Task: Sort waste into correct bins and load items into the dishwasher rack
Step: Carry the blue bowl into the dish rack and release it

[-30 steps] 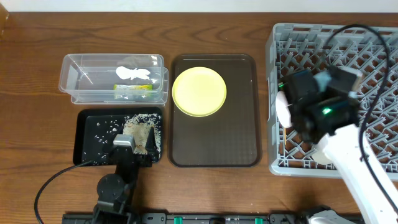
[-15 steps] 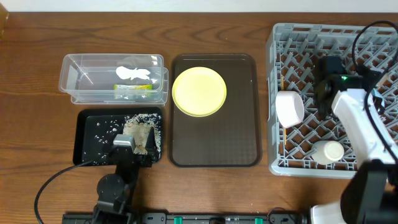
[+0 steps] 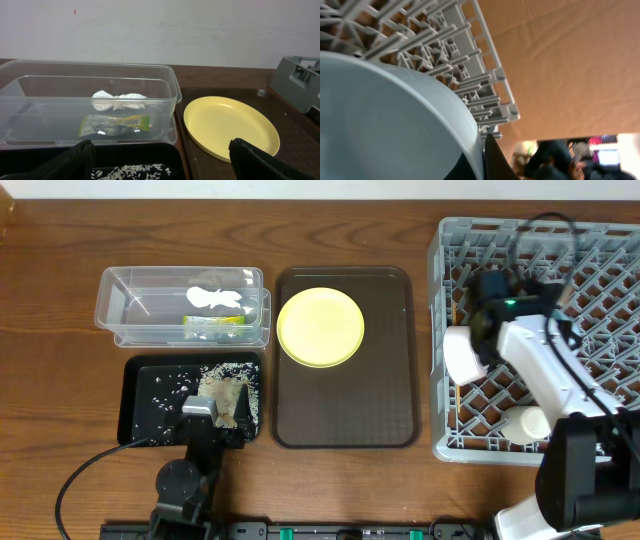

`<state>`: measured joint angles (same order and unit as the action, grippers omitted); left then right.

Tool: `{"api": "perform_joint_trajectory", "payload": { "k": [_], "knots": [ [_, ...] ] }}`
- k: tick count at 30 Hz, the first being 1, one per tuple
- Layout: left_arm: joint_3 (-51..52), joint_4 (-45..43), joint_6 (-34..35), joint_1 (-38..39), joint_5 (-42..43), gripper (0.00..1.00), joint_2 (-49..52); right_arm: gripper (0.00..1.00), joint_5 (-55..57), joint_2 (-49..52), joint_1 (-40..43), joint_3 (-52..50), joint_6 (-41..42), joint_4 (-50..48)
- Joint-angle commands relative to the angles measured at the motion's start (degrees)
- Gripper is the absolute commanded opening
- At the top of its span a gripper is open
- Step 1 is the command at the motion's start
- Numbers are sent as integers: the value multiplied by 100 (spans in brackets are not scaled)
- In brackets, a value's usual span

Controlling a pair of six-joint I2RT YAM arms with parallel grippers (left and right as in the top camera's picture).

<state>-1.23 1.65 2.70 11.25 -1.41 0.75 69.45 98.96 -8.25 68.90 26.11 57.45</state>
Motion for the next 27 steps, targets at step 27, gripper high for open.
{"api": "perform_joint_trajectory", "payload": {
  "k": [27],
  "knots": [
    [101,240,-74,-35,-50,88,-4,1,289,199,-278,188,-3036,-3915]
  ]
}}
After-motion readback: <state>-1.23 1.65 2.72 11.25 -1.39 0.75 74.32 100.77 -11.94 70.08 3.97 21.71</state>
